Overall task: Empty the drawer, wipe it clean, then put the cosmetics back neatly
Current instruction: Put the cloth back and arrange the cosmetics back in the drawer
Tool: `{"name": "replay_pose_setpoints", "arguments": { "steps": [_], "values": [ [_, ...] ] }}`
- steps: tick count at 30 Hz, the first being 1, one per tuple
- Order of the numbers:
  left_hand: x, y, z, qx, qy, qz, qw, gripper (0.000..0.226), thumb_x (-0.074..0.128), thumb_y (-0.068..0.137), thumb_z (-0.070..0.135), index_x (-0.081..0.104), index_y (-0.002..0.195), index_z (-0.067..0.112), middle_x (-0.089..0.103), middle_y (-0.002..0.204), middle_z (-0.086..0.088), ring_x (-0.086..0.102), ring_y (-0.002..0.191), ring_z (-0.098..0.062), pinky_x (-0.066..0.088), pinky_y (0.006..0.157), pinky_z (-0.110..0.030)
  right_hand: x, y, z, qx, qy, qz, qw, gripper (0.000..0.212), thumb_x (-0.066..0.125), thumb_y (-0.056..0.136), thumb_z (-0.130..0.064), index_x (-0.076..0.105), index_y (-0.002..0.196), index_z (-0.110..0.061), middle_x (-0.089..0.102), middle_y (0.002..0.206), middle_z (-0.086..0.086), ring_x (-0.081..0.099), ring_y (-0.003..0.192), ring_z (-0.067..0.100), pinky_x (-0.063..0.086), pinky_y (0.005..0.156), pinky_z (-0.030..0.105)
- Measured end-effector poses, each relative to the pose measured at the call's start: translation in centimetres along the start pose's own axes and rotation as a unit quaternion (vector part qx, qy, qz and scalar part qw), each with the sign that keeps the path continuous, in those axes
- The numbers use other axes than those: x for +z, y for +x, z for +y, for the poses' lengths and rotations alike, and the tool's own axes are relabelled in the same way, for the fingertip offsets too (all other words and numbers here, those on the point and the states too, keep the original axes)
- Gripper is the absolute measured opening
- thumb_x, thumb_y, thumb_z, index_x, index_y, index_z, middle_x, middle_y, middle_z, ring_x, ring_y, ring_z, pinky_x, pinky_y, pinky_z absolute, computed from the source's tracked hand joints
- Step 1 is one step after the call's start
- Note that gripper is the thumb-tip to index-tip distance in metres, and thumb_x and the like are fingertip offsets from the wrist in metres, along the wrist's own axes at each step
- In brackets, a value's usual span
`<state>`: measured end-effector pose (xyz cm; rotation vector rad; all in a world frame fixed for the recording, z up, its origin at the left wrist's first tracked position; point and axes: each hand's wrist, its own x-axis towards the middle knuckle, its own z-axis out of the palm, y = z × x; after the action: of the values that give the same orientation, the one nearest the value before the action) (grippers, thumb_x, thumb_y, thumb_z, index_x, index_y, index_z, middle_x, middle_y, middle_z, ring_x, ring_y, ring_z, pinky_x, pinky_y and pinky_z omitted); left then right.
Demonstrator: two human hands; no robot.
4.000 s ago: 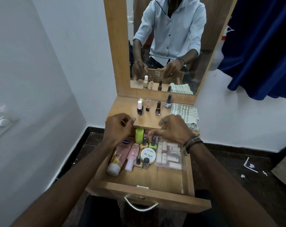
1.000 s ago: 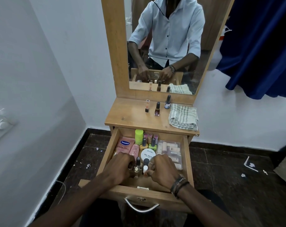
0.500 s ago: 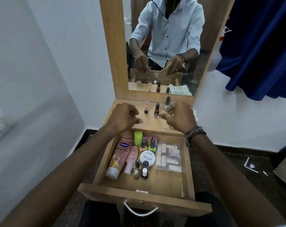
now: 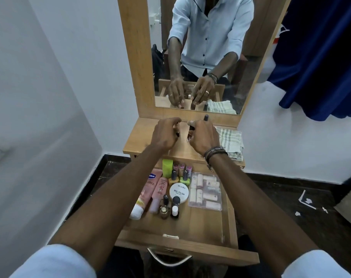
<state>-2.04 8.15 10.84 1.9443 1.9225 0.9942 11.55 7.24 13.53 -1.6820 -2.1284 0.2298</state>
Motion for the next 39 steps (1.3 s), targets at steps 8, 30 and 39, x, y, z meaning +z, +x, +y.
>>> {"name": "replay_pose_setpoints", "arguments": {
  "steps": [8,30,39],
  "values": [
    [-1.0,-2.7,-0.4,0.097,-0.019,0.027,0.995,0.026,0.062,0.087,-0.001,0.070,0.111,0.006,0.074,0.094,-0.006,0.068,0.083,-0.013,0.050,0.075,-0.024,-0.1,-1.8,1.3,-0.059,0.041,0.036,0.997,0.033,0.064,0.087,-0.005,0.072,0.117,-0.017,0.074,0.109,0.005,0.068,0.097,0.027,0.057,0.078,0.036],
    [-6.4,-18.8,-4.3,0.050,-0.047,-0.264,0.962,0.021,0.083,0.069,0.012,0.075,0.082,0.027,0.070,0.084,0.016,0.066,0.077,-0.002,0.057,0.068,-0.026,2.3,-16.5,2.4,-0.160,0.115,-0.247,0.949,0.021,0.075,0.081,-0.008,0.077,0.095,-0.023,0.073,0.093,-0.005,0.069,0.077,0.007,0.059,0.071,0.029],
    [-4.6,-19.4,-4.9,0.017,0.008,-0.250,0.968,0.020,0.084,0.068,0.013,0.079,0.084,0.022,0.075,0.086,0.009,0.065,0.075,0.000,0.053,0.069,-0.018,4.3,-17.2,2.3,-0.159,0.039,-0.241,0.957,0.026,0.071,0.082,-0.016,0.074,0.107,-0.025,0.059,0.109,-0.006,0.060,0.090,0.015,0.049,0.070,0.028]
  ]
}}
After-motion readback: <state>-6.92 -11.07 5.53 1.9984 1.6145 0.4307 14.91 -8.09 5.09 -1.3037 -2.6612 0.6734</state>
